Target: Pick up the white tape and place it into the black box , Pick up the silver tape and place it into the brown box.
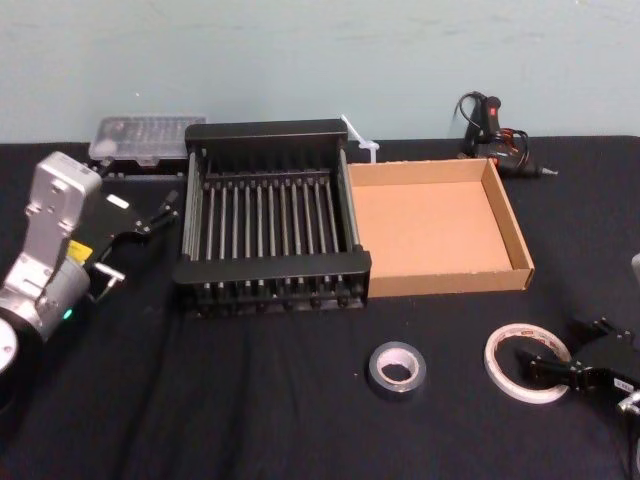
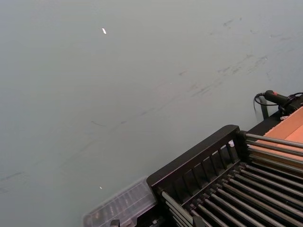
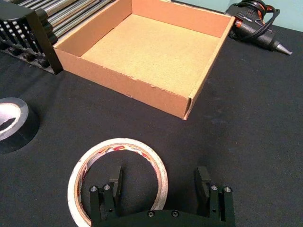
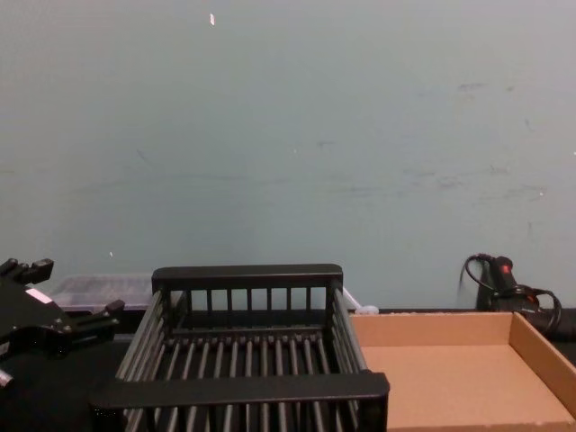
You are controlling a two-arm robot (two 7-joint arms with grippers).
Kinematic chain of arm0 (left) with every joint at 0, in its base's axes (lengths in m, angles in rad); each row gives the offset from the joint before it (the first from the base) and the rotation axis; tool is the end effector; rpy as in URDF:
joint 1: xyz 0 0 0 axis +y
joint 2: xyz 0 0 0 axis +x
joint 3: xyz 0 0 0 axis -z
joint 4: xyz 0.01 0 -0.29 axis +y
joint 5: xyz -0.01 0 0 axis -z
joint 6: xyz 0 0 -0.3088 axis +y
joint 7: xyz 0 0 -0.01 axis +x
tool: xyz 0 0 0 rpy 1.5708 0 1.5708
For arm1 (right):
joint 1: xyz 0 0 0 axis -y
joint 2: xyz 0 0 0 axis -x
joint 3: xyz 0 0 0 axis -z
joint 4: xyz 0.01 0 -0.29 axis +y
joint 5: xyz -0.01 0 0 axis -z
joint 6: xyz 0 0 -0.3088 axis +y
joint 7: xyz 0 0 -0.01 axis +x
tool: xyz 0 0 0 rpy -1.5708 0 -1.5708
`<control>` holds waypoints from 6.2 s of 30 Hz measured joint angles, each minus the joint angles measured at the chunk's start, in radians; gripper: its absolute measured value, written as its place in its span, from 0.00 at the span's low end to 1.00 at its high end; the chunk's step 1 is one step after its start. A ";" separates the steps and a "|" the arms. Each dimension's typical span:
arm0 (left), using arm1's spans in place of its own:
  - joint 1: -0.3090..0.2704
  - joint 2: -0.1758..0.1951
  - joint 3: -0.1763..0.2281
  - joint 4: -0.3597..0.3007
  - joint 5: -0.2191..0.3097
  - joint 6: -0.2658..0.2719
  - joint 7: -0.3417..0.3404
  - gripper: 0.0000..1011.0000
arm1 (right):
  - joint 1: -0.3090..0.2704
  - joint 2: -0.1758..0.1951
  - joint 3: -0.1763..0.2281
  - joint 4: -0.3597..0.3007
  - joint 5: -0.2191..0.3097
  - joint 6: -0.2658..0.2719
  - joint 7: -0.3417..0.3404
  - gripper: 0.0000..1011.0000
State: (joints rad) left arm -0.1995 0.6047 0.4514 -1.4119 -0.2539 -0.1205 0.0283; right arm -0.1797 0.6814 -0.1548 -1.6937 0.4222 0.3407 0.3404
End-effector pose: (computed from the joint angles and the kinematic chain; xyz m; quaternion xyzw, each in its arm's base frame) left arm 0.3581 0.0827 -0.3023 0.1415 -0.1324 0.5799 0.7913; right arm 0.2756 -0.1260 -0.2916 -0.2474 0.1224 -0.4809 0.8322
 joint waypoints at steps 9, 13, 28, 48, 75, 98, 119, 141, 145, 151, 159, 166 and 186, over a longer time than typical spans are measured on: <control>0.000 0.000 0.000 0.000 0.000 0.000 0.000 0.99 | 0.003 0.000 0.000 0.004 -0.008 0.000 0.009 0.99; 0.000 0.000 0.000 0.000 0.000 0.000 0.000 0.99 | 0.003 0.002 -0.002 0.004 -0.012 0.000 0.013 0.99; 0.000 0.000 0.000 0.000 0.000 0.000 0.000 0.99 | 0.002 0.001 -0.004 0.004 -0.019 0.000 0.017 0.99; 0.000 0.000 0.000 0.000 0.000 0.000 0.000 0.99 | 0.002 0.002 -0.004 0.004 -0.019 0.000 0.016 0.98; 0.000 0.000 0.000 0.000 0.000 0.000 0.000 0.99 | 0.002 0.002 -0.004 0.004 -0.018 0.000 0.016 0.22; 0.000 0.000 0.000 0.000 0.000 0.000 0.000 0.99 | 0.002 0.002 -0.004 0.004 -0.018 0.000 0.016 0.10; 0.000 0.000 0.000 0.000 0.000 0.000 0.000 0.99 | -0.005 0.010 0.045 -0.040 0.030 -0.034 0.021 0.10; 0.000 0.000 0.000 0.000 0.000 0.000 0.000 0.99 | 0.154 -0.039 -0.021 0.019 -0.027 -0.025 -0.001 0.09; 0.000 0.000 0.000 0.000 0.000 0.000 0.000 0.99 | 0.192 -0.052 -0.041 0.037 -0.045 -0.026 0.007 0.09; 0.000 0.000 0.000 0.000 0.000 0.000 0.000 0.99 | 0.261 -0.081 -0.078 0.072 -0.071 -0.032 0.023 0.10; 0.000 0.000 0.000 0.000 0.000 0.000 0.000 0.99 | 0.337 -0.116 -0.120 0.098 -0.089 -0.042 0.048 0.09; 0.000 0.000 0.000 0.000 0.000 0.000 0.000 0.99 | 0.403 -0.146 -0.168 0.119 -0.110 -0.052 0.071 0.10; 0.000 0.000 0.000 0.000 0.000 0.000 0.000 0.99 | 0.545 -0.217 -0.291 0.186 -0.163 -0.050 0.121 0.09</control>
State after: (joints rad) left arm -0.1995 0.6047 0.4514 -1.4119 -0.2539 -0.1205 0.0283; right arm 0.3656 0.4646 -0.4455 -1.5075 0.2594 0.2911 0.4612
